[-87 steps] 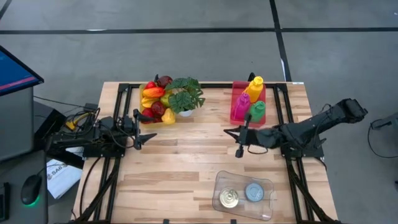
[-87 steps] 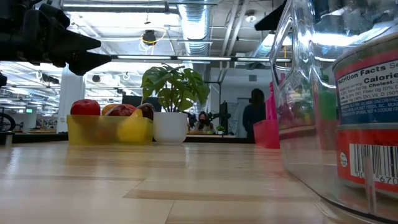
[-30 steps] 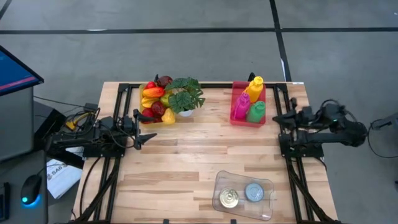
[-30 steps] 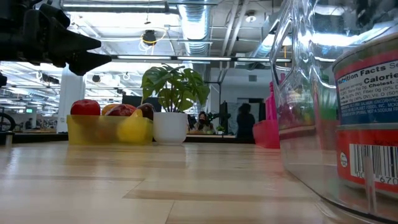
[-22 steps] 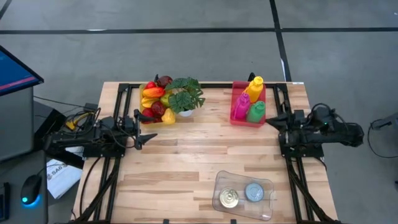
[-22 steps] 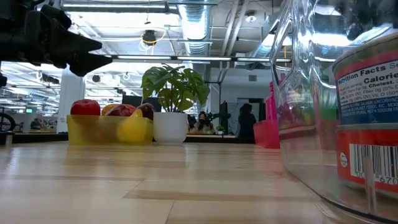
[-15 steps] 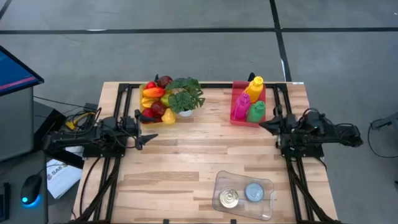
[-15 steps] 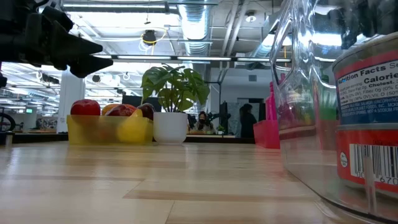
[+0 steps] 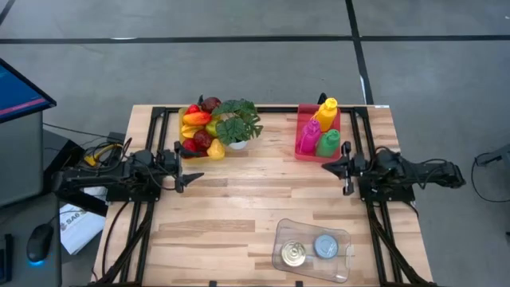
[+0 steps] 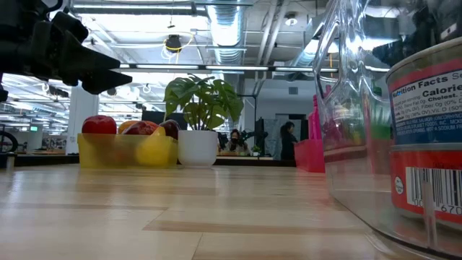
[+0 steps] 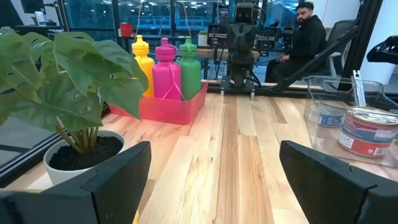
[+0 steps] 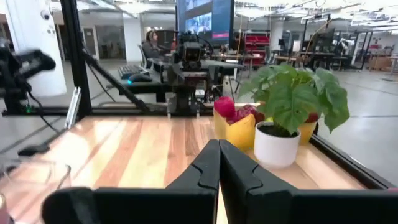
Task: Pick & Place Food Item
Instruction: Return to Home Position
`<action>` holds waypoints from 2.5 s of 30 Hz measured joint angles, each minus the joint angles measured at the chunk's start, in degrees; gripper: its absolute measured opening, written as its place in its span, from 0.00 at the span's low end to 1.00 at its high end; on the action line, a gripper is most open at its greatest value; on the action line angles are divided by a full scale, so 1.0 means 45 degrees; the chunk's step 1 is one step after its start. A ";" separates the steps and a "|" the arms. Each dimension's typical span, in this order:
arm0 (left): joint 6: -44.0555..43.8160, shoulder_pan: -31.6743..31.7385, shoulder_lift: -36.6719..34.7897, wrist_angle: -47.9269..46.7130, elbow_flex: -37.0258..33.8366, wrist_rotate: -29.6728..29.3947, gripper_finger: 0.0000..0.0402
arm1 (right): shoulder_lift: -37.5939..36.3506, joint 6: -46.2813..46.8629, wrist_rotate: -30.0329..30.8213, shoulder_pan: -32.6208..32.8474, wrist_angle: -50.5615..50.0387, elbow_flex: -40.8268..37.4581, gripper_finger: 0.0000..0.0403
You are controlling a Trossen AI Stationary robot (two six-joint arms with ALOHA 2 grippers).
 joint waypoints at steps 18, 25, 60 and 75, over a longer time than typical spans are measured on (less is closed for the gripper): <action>-0.0004 0.0000 0.0119 0.0015 0.0000 0.0000 0.86 | 0.0204 0.0857 0.0019 0.0000 -0.0116 -0.0413 0.00; -0.0004 0.0000 0.0119 0.0010 0.0000 0.0000 0.86 | 0.0201 0.0857 0.0039 0.0000 -0.0122 -0.0413 0.00; 0.0001 0.0000 0.0119 0.0006 0.0000 0.0001 0.86 | 0.0206 0.0862 0.0049 0.0000 -0.0142 -0.0418 0.00; 0.0000 0.0000 0.0119 0.0009 0.0000 0.0004 0.86 | 0.0211 0.0866 0.0049 0.0000 -0.0144 -0.0418 0.00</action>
